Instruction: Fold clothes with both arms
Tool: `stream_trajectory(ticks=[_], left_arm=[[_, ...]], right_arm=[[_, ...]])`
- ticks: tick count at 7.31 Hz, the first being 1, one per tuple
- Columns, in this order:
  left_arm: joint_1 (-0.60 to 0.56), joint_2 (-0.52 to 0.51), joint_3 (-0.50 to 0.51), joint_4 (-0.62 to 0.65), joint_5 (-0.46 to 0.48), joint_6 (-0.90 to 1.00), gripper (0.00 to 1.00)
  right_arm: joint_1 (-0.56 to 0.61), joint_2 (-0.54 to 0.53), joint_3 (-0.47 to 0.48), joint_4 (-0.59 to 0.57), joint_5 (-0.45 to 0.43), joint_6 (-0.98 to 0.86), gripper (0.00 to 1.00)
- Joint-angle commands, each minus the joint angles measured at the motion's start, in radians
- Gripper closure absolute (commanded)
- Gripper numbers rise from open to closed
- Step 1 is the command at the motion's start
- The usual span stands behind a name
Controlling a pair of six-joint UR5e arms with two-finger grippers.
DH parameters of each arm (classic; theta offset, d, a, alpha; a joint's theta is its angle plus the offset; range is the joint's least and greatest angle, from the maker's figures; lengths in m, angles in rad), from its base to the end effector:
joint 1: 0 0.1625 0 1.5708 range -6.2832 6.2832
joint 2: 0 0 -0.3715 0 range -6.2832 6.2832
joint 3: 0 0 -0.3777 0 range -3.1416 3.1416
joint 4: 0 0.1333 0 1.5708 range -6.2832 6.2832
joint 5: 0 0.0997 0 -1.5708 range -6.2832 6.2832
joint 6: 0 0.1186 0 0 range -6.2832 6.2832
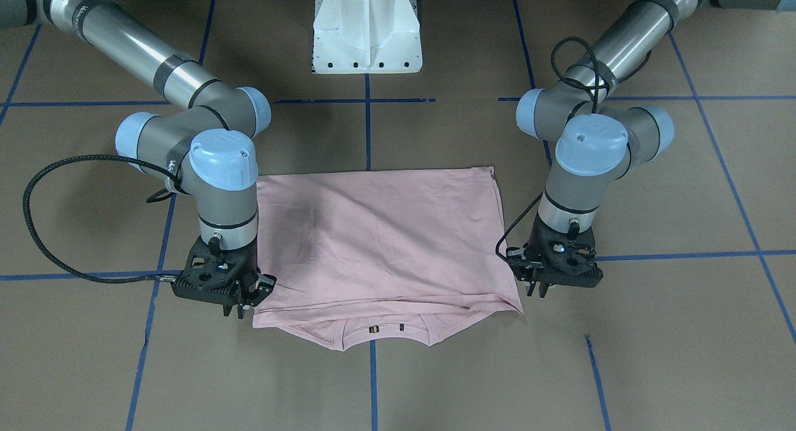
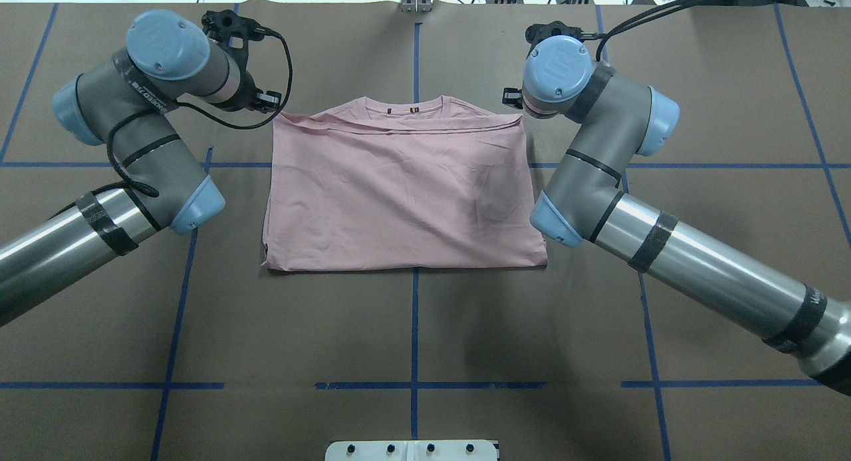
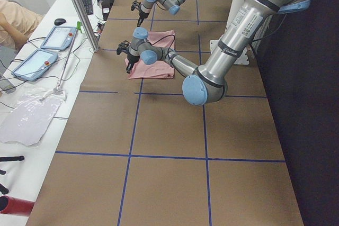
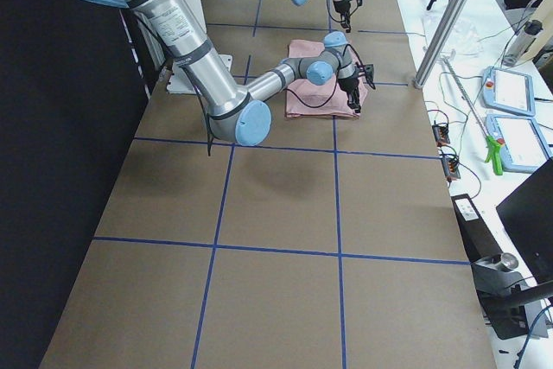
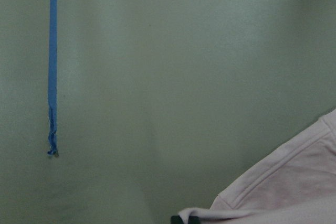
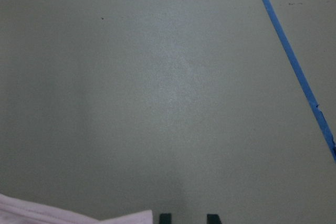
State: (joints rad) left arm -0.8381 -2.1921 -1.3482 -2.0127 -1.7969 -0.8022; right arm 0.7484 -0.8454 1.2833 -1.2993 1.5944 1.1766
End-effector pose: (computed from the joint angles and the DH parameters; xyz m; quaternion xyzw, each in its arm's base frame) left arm 0.4002 -0.6043 0.3208 0.2203 0.3556 0.0145 0.9082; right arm -0.4545 -0.6001 0.3053 0.1785 -0.2981 0.1612 0.9237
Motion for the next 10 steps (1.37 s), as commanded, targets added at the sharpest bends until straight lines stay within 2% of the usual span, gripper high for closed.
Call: stream_trajectory(ticks=[1, 3, 4, 6, 7, 8, 9, 10], left_arm=[[-0.009, 0.005, -0.009, -0.006, -0.006, 0.021, 0.00], [0.007, 0.087, -0.166, -0.005, -0.007, 0.008, 0.00], [0.025, 0.174, -0.281, -0.005, -0.018, 0.000, 0.00], [0.173, 0.335, -0.481, -0.003, -0.035, -0.201, 0.00], [0.245, 0.377, -0.524, -0.009, 0.008, -0.297, 0.16], [0.320, 0.385, -0.520, -0.011, 0.069, -0.405, 0.33], [0.373, 0.385, -0.516, -0.011, 0.111, -0.449, 0.34], [0.381, 0.385, -0.513, -0.009, 0.116, -0.462, 0.41]], right_arm=[[0.031, 0.000, 0.011, 0.008, 0.095, -0.119, 0.00], [0.040, -0.062, 0.107, 0.009, 0.128, -0.150, 0.00], [0.039, -0.090, 0.158, 0.008, 0.128, -0.150, 0.00], [0.023, -0.100, 0.182, 0.008, 0.125, -0.146, 0.00], [0.020, -0.101, 0.188, 0.008, 0.125, -0.144, 0.00], [0.019, -0.101, 0.186, 0.008, 0.125, -0.143, 0.00], [0.016, -0.101, 0.188, 0.008, 0.125, -0.137, 0.00], [0.015, -0.101, 0.191, 0.008, 0.124, -0.135, 0.00]])
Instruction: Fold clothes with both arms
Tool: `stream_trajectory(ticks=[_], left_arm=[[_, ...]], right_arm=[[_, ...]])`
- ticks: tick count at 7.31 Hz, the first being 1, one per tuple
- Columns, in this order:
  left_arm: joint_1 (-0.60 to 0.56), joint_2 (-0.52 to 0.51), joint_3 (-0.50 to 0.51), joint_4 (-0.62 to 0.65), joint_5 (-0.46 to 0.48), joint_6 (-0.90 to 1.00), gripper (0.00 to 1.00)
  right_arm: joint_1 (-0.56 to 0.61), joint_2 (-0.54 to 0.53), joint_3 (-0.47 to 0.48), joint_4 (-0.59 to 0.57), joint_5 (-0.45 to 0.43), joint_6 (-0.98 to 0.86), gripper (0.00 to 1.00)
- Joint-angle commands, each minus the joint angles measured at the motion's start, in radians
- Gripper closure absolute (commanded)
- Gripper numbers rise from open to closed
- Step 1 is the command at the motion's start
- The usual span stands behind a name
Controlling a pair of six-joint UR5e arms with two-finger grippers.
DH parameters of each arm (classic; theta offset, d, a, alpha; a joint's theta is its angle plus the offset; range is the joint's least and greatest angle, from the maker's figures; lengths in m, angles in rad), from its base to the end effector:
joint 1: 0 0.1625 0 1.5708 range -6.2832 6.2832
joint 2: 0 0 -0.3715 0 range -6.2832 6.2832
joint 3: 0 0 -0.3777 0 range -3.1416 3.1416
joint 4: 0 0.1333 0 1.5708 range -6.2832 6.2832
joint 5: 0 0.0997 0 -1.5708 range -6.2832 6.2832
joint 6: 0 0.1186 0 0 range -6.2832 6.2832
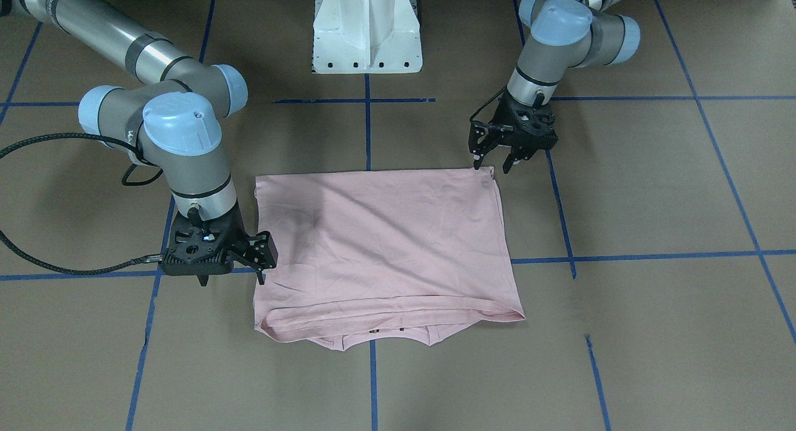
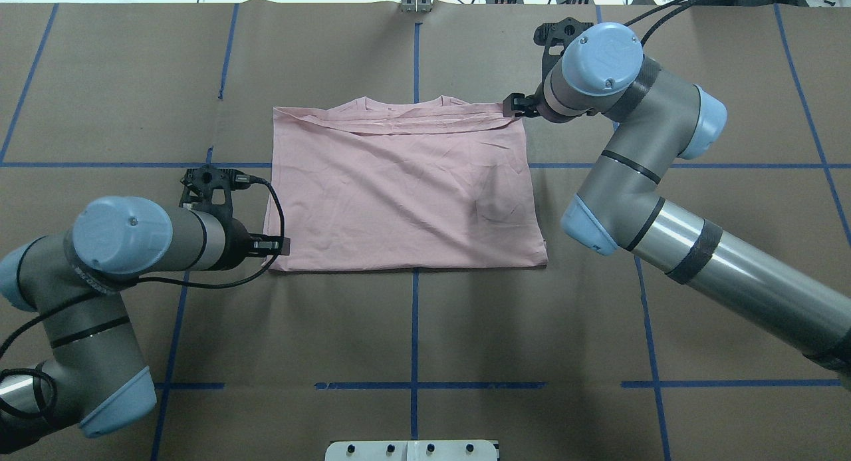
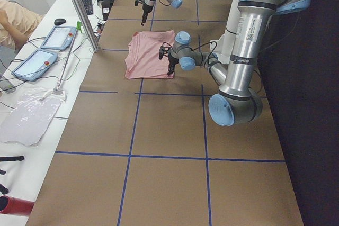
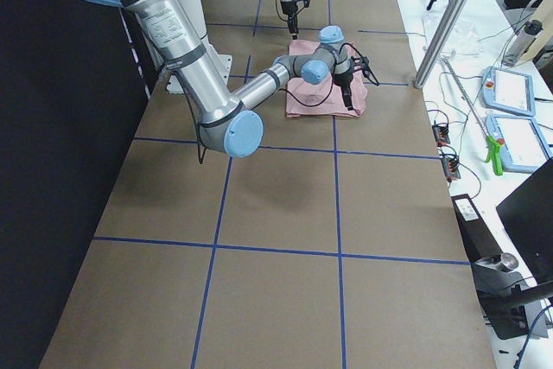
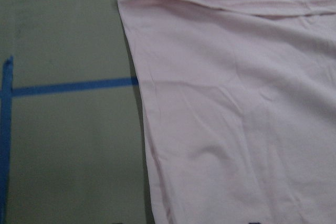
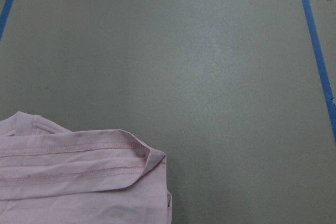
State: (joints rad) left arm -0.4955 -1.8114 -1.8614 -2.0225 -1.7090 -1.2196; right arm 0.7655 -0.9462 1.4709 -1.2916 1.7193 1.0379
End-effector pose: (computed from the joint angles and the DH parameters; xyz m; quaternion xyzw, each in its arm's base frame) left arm 0.4434 -0.3726 0.3142 0.1379 0.4542 -0.0309 0.8796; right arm -0.4229 -0.5669 0.2843 0.1815 -0.3520 0.0777 0.9149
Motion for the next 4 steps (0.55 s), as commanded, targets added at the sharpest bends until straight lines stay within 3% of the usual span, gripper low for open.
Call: stream_trajectory(ticks=[1, 4], left_arm=[[0.038, 0.009, 0.007, 0.002, 0.028, -0.041, 0.41], [0.040, -0.002, 0.050, 0.008, 0.029, -0.037, 0.41]], right_arm=[[-0.003, 0.000, 0.003, 0.000, -0.001, 0.004, 0.00], [-0.003, 0.000, 0.005, 0.000, -0.006, 0.005, 0.00]])
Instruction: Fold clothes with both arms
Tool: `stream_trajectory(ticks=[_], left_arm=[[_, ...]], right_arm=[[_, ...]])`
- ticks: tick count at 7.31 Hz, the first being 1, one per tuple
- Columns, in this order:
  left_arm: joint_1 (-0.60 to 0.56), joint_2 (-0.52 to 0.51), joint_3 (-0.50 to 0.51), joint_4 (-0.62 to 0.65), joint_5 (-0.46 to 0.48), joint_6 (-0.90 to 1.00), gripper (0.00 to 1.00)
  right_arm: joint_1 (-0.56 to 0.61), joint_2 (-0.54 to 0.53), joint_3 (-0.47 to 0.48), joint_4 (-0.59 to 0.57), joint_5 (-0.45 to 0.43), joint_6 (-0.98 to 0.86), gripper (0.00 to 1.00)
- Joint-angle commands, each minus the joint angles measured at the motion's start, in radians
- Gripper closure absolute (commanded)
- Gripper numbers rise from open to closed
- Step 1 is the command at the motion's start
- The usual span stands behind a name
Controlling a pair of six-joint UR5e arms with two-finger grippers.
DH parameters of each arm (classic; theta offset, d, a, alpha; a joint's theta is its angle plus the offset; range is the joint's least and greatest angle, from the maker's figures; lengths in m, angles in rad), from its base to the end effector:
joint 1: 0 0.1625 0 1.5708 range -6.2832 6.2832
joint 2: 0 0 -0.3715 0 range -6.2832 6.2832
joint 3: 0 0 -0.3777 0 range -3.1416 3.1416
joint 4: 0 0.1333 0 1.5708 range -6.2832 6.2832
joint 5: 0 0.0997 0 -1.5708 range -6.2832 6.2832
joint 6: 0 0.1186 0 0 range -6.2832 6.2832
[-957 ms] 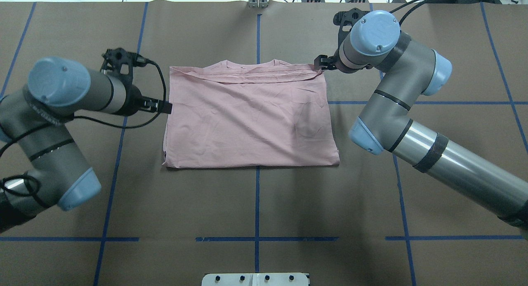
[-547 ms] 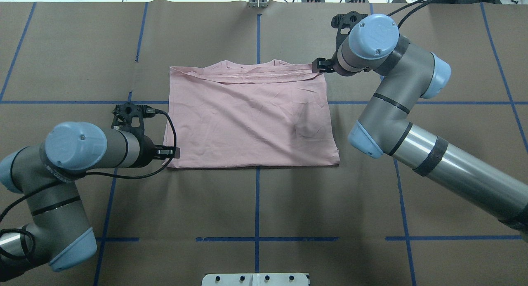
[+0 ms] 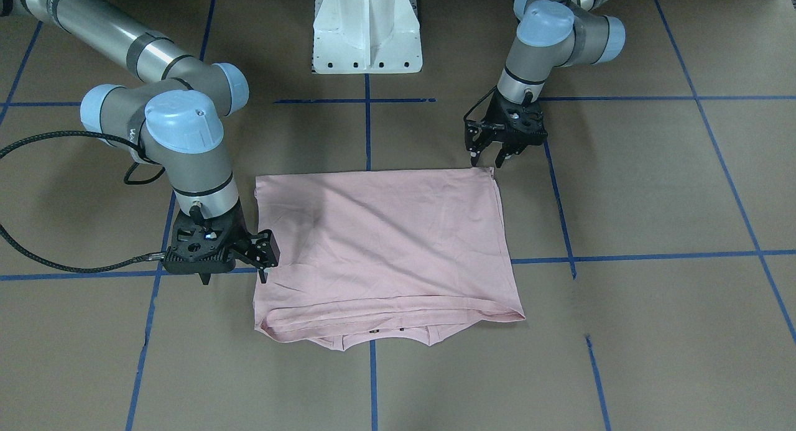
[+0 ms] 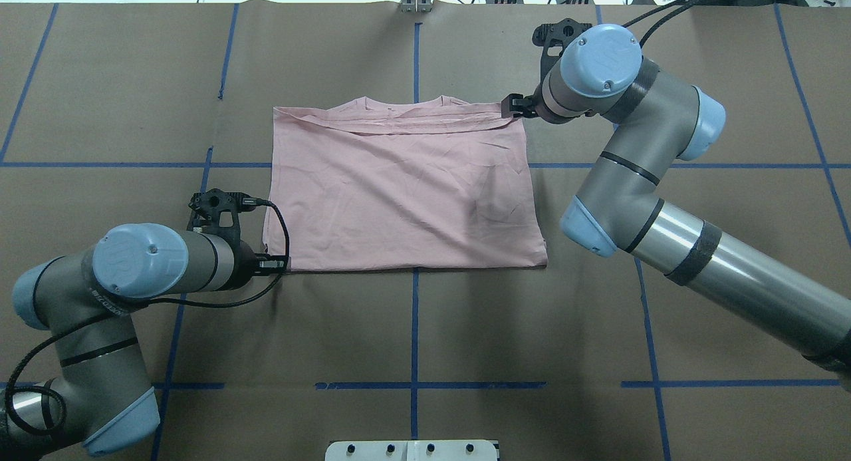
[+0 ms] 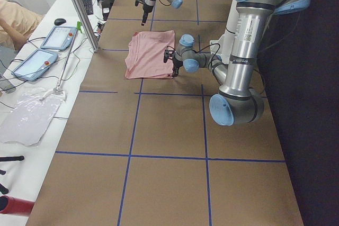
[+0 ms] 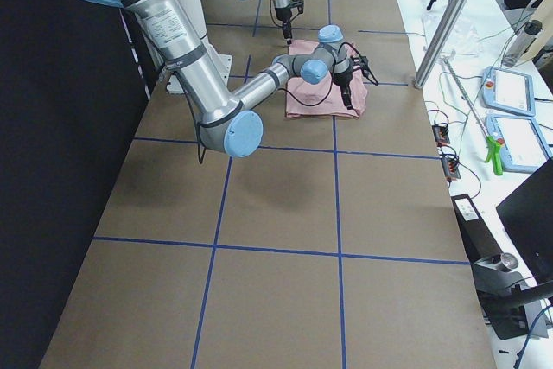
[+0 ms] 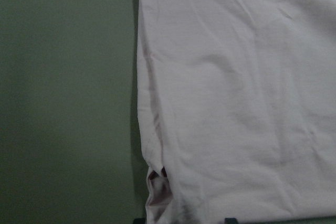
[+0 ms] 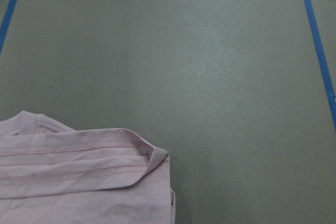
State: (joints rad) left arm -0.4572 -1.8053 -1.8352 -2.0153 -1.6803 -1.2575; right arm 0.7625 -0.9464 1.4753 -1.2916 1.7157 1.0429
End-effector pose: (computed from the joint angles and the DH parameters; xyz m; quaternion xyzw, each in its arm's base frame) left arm 0.4601 -0.3605 0.3316 0.1253 0.4388 -0.0391 0.8889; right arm -0.4238 -0.5654 0.2823 0.1826 -0.3533 0.0791 0.9141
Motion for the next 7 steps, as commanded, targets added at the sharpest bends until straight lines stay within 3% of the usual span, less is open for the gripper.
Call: stream_trajectory(ticks=[1, 2, 3, 5, 7], left_arm=[[0.003, -0.012, 0.028, 0.001, -0.001, 0.001, 0.51], [0.003, -0.012, 0.030, 0.001, -0.001, 0.001, 0.69], [0.003, -0.012, 0.028, 0.001, -0.001, 0.003, 0.95], [0.002, -0.008, 0.024, 0.001, -0.001, 0.009, 1.00], [-0.040, 0.020, 0.016, -0.003, -0.003, 0.160, 1.00]], right_arm=[[0.000, -0.002, 0.000, 0.000, -0.004, 0.000, 0.00], [0.000, -0.003, 0.000, 0.000, -0.004, 0.000, 0.00], [-0.002, -0.006, 0.000, 0.000, -0.004, 0.000, 0.00], [-0.003, -0.008, 0.002, 0.000, -0.005, 0.000, 0.00], [-0.006, -0.009, 0.002, 0.000, -0.007, 0.000, 0.00]])
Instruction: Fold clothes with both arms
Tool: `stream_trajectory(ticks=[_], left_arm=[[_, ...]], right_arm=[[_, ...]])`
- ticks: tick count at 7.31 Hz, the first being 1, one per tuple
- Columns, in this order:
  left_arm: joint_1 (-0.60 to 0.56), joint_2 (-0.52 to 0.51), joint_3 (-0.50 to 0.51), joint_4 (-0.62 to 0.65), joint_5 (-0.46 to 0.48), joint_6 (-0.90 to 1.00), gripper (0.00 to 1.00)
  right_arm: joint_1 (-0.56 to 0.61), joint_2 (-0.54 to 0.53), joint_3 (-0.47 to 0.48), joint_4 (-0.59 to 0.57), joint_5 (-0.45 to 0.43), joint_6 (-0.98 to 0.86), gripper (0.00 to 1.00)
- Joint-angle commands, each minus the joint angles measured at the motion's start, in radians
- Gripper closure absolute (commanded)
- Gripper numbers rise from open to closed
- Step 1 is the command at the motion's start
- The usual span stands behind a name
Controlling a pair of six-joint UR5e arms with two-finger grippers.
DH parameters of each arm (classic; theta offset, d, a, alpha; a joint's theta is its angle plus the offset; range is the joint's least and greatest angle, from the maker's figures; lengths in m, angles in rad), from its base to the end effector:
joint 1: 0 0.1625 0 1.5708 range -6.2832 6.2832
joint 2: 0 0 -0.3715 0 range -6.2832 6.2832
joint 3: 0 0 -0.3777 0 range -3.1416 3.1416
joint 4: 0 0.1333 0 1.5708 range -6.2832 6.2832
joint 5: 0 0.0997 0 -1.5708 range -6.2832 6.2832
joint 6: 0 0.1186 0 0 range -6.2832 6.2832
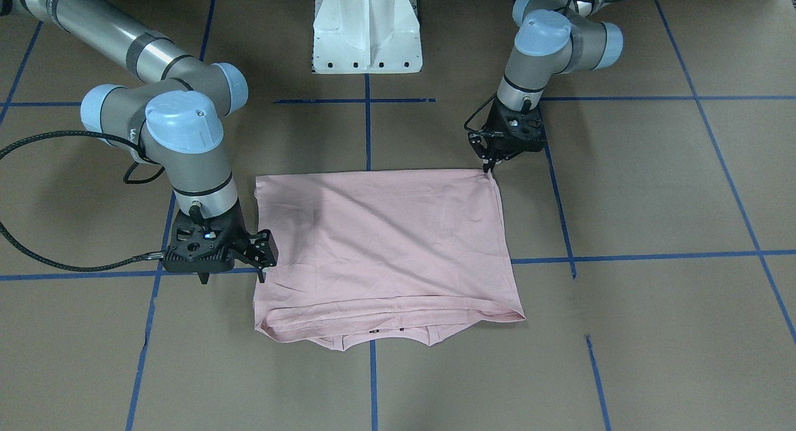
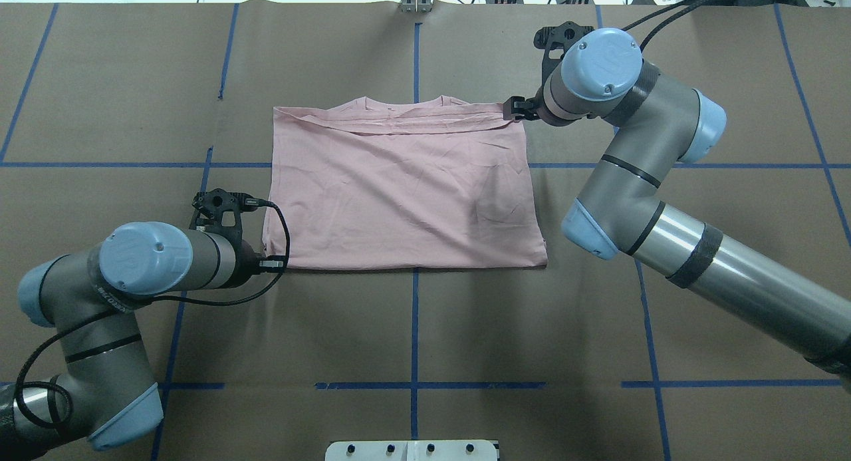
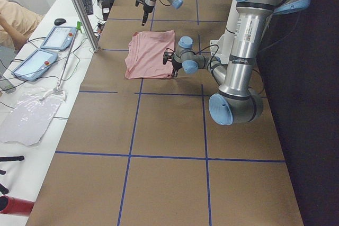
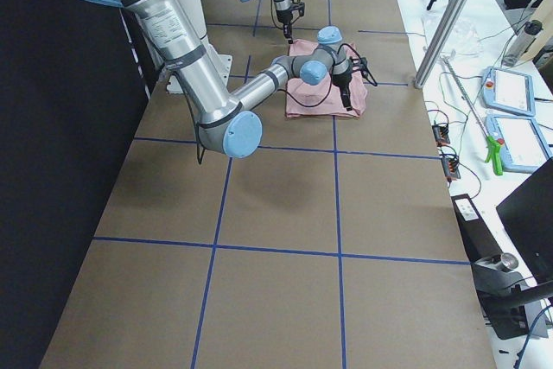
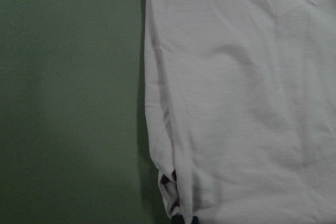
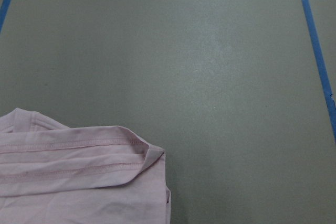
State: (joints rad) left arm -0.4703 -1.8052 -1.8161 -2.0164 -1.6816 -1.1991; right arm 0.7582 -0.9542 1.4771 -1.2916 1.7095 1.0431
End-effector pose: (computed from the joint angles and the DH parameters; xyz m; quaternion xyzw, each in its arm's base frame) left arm 0.4585 -0.3679 0.3408 0.1369 0.4270 -0.0193 0.8936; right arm -0.4248 -0.5633 0.2870 0.1824 -0.3499 0.0787 0.9155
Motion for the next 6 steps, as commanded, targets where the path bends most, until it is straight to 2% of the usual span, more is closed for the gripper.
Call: stream_trajectory(ticks=[1, 3, 4, 6], left_arm=[[-0.098, 0.020, 0.023, -0.007, -0.003, 0.193, 1.00], [-0.267, -0.014, 0.148, -0.018, -0.003, 0.393, 1.00], [-0.348, -0.108, 0.278, -0.062, -0.004, 0.468, 1.00], [-0.431, -0.343, 0.654, -0.209, -0.004, 0.507, 1.00]], right_arm=[[-0.005, 0.000, -0.001, 0.000, -0.002, 0.000, 0.00], [-0.014, -0.012, -0.001, 0.002, -0.011, 0.002, 0.00], [-0.023, -0.012, -0.003, 0.000, -0.060, 0.002, 0.00], [-0.028, -0.003, -0.003, 0.002, -0.062, 0.002, 0.00]])
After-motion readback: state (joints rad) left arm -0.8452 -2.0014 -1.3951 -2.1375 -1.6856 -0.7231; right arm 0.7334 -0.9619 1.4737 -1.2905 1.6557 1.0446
